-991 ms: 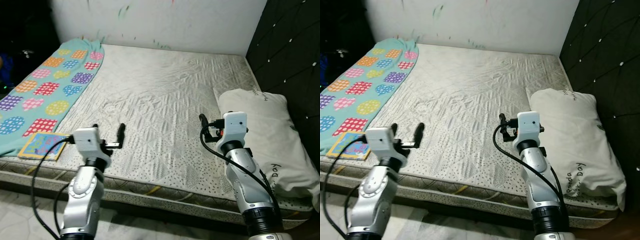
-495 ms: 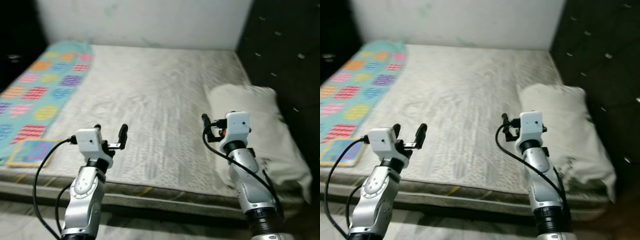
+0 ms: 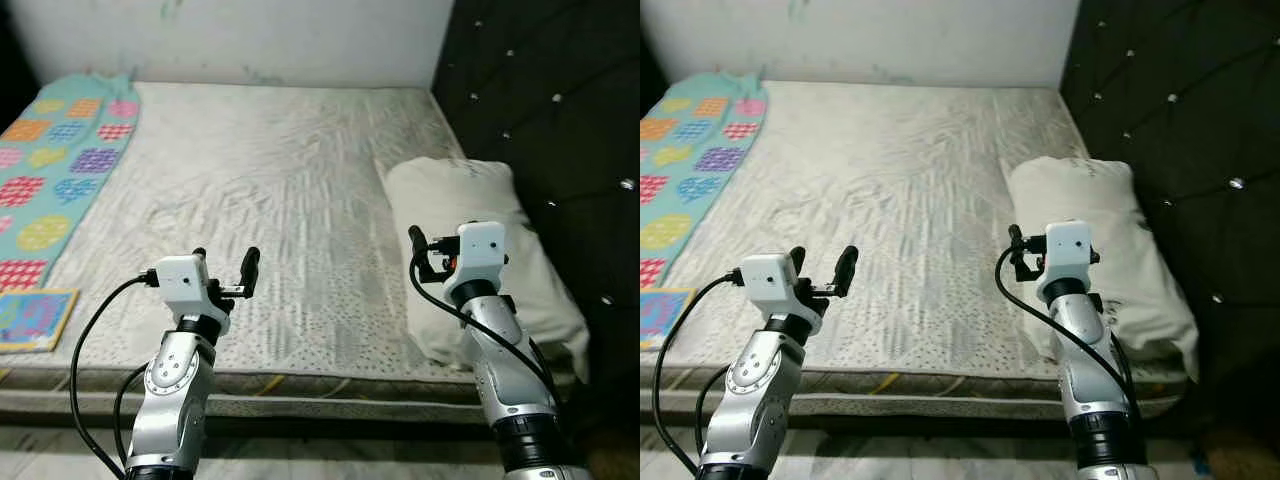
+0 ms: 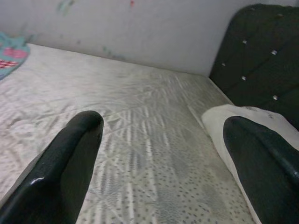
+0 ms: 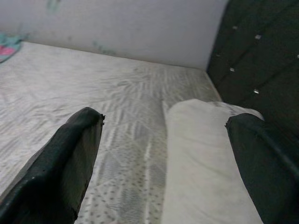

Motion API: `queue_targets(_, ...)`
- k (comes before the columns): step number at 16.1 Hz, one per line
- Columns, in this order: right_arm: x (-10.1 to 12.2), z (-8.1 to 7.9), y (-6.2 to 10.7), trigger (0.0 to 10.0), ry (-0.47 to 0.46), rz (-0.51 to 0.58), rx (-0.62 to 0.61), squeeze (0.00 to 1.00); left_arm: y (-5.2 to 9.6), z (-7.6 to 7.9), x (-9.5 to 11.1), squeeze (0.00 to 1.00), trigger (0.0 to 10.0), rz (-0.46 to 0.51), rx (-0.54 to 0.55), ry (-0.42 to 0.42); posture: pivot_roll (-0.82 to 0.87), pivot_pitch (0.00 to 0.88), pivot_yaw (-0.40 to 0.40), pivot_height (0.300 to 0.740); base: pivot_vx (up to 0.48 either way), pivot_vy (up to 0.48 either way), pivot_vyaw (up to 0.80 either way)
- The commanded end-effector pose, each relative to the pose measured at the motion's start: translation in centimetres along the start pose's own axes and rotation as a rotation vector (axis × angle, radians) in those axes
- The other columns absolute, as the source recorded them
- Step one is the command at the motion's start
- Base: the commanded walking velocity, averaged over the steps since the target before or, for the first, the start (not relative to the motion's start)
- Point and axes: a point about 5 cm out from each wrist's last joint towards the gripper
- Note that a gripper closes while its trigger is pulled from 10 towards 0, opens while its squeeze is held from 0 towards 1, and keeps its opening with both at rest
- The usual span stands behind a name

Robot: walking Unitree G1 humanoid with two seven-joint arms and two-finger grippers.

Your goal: Clean up the room

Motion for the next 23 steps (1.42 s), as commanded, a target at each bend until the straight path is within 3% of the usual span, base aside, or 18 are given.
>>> queue_targets(1, 0.35, -0.14, -0.15, 10.0, 0.001, 0.010, 0.007, 0.00, 0.03, -0.18, 0.17, 0.00, 10.0, 0.000, 0.000, -0.003, -0.05, 0.014, 0.013, 0.740, 0.000, 0.000, 0.00)
queue_targets(6, 0.37, -0.04, -0.17, 10.0, 0.002, 0.009, 0.003, 0.00, -0.04, -0.19, 0.23, 0.00, 10.0, 0.000, 0.000, 0.000, -0.05, 0.021, 0.015, 0.740, 0.000, 0.363, -0.53)
queue_targets(10, 0.27, 0.07, -0.09, 10.0, 0.004, 0.006, -0.002, 0.00, -0.07, -0.14, 0.17, 0.00, 10.0, -0.002, 0.000, 0.000, -0.05, 0.022, 0.015, 0.740, 0.000, 0.466, 0.00)
queue_targets(23, 0.27, 0.14, -0.13, 10.0, 0.014, 0.005, 0.001, 0.00, 0.13, 0.23, 0.22, 0.00, 10.0, 0.015, -0.020, 0.009, -0.06, 0.029, 0.011, 0.740, 0.065, 0.000, 0.00)
Point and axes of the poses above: a point about 5 cm out from each wrist's last joint towards the gripper, its own y axis pointing back from the gripper into the wrist, its own x axis along the axis of the wrist's last joint, z = x × y, and after that the axes turned 5 degrees about -y, right-handed
